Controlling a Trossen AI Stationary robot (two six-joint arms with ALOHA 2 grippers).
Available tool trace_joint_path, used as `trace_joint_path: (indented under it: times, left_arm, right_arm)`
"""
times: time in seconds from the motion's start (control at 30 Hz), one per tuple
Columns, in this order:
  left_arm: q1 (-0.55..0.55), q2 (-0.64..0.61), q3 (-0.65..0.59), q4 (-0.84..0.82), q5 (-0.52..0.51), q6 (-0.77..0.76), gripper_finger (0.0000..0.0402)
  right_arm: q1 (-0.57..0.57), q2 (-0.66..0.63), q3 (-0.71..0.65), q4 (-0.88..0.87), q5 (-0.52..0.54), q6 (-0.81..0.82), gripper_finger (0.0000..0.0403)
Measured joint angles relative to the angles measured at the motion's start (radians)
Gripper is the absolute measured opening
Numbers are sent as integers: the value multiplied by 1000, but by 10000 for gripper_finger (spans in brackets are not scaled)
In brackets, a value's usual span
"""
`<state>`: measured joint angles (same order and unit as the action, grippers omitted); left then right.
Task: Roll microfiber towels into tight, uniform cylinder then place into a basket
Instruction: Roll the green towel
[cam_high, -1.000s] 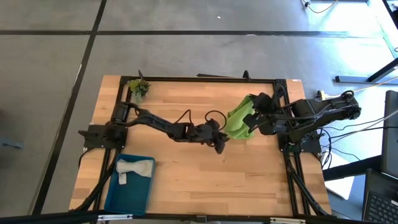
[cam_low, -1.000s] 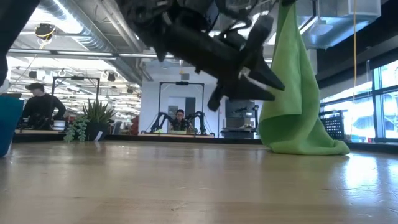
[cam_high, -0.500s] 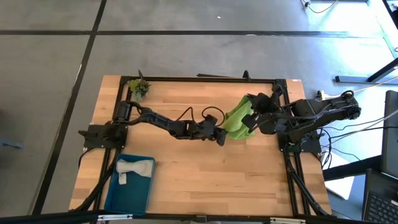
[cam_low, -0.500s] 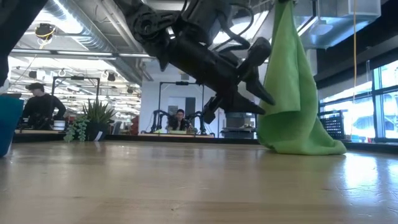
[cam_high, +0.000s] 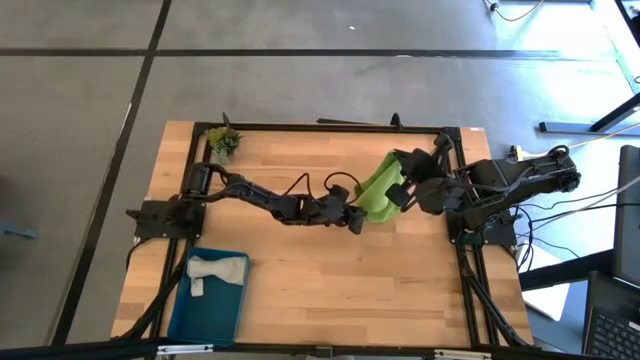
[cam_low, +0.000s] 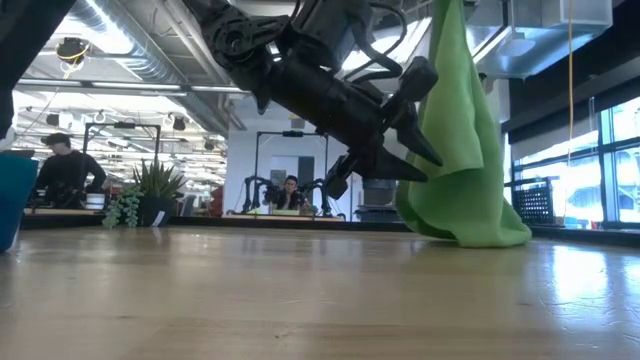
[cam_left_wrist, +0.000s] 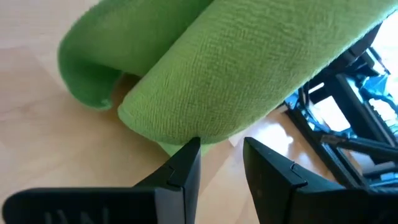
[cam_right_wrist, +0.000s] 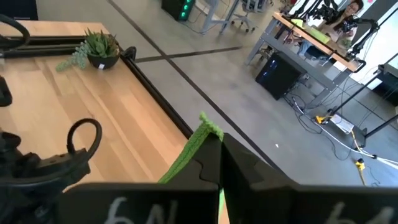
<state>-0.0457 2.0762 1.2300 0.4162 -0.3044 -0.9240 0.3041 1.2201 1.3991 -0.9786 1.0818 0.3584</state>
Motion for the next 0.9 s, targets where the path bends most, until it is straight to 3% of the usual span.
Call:
trace_joint_path:
  times: [0.23, 0.47, 0.67, 0.9]
  left_arm:
    - [-3, 0, 0, -1, -34, -24, 110]
    - [1, 0, 0, 5, -32, 103, 110]
    - [24, -63, 0, -19, 45, 368, 110]
    - [28, -205, 1, -106, 38, 678, 110]
  right_arm:
    - [0, 0, 0, 49, 43, -3, 4]
    - [0, 0, 0, 46, 3, -50, 4]
    - [0, 0, 0, 44, -45, -78, 4]
    - [0, 0, 0, 41, -61, -80, 4]
